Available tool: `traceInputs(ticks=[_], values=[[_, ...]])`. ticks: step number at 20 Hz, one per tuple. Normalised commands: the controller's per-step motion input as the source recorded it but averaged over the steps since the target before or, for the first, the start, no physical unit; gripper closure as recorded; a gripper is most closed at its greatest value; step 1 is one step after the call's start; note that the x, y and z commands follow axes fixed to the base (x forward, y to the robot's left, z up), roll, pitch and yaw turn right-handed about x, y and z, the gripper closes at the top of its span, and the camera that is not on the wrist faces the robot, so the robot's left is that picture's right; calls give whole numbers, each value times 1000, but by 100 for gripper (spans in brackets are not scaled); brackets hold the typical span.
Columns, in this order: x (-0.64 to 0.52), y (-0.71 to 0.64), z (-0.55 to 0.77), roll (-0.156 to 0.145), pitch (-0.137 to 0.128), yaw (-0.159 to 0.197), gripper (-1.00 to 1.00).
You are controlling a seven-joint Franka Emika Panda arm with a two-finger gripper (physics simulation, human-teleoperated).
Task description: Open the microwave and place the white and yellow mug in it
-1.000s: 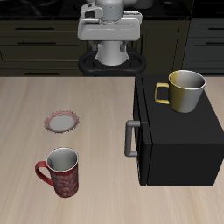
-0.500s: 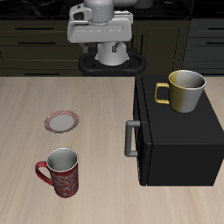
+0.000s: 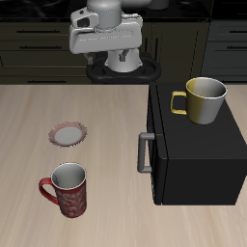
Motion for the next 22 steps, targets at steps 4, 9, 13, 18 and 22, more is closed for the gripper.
traceInputs(ticks=[4, 9, 13, 18, 22], values=[[239, -34, 111, -33, -27, 106, -100], [341, 17, 101, -7, -9, 130, -100], [184, 52, 15, 21, -8, 86, -100], [300, 93, -46, 10, -10, 155, -100], [316, -3, -11, -25, -33, 163, -100]])
